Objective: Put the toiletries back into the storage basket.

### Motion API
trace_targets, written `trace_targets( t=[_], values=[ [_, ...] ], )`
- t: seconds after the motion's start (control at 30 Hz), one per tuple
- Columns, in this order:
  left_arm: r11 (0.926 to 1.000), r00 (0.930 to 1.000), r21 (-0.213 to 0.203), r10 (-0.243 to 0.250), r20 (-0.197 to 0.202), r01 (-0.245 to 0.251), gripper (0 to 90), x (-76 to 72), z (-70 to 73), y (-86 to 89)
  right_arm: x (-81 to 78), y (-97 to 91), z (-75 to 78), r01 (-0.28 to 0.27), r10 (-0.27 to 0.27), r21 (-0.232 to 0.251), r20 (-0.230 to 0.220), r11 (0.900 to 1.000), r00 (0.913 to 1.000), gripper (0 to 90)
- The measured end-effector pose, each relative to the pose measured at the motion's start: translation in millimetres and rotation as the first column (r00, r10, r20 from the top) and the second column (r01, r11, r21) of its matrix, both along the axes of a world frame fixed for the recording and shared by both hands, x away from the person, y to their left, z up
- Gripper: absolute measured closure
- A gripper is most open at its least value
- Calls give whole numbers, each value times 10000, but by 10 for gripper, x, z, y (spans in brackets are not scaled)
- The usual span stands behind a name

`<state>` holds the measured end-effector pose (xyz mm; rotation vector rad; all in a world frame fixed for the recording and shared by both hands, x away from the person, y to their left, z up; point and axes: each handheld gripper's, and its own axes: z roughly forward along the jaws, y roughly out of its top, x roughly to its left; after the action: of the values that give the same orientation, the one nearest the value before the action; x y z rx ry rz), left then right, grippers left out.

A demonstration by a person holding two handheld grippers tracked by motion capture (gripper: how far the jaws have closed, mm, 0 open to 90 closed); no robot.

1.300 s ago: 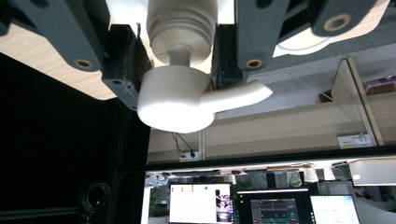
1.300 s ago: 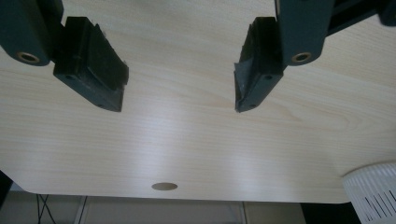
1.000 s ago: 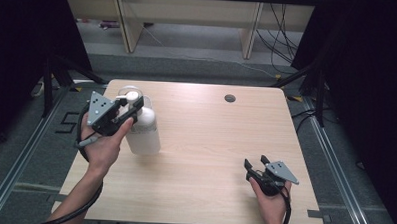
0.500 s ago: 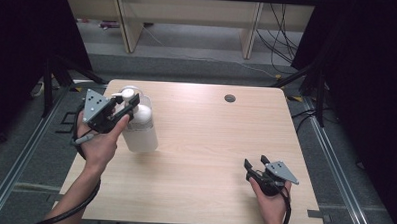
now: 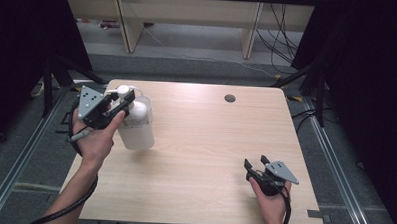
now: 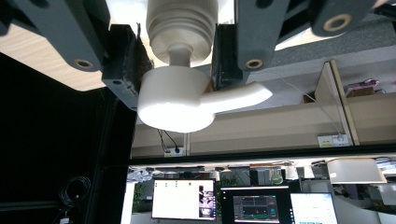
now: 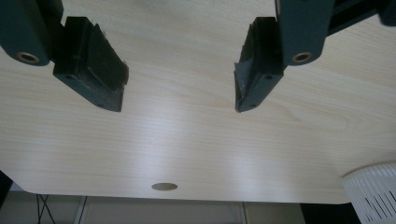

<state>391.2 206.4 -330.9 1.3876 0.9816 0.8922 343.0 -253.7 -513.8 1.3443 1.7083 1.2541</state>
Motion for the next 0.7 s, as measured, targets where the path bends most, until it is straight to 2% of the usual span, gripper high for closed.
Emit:
trace_targets(
  t=[0.17,0.2,0.23,0.4,0.53,0.57,0.7],
  values=[
    [10000,10000,22,88,6,-88,591,22,10,40,-1,4,3,33,-33,49,-56,10000,10000,349],
    [9999,9999,-4,117,28,-117,591,32,12,51,5,-2,-3,5,-4,-79,37,10000,10000,348],
    [9999,9999,-4,117,28,-117,592,32,12,51,-5,6,5,42,-42,46,-89,10000,10000,349],
    [9997,9997,-18,235,80,-234,591,69,13,101,-3,7,4,42,-41,63,-66,10000,10000,349],
    [9996,9996,2,272,97,-272,591,96,16,123,6,-2,-2,-31,31,-72,19,10000,10000,349],
    [9996,9996,32,284,90,-284,591,101,18,131,19,-23,-2,-80,89,-390,225,9992,9997,349],
    [9993,9993,14,369,96,-369,591,123,22,159,19,-20,-3,-105,113,-341,215,9994,9997,349]
  ],
)
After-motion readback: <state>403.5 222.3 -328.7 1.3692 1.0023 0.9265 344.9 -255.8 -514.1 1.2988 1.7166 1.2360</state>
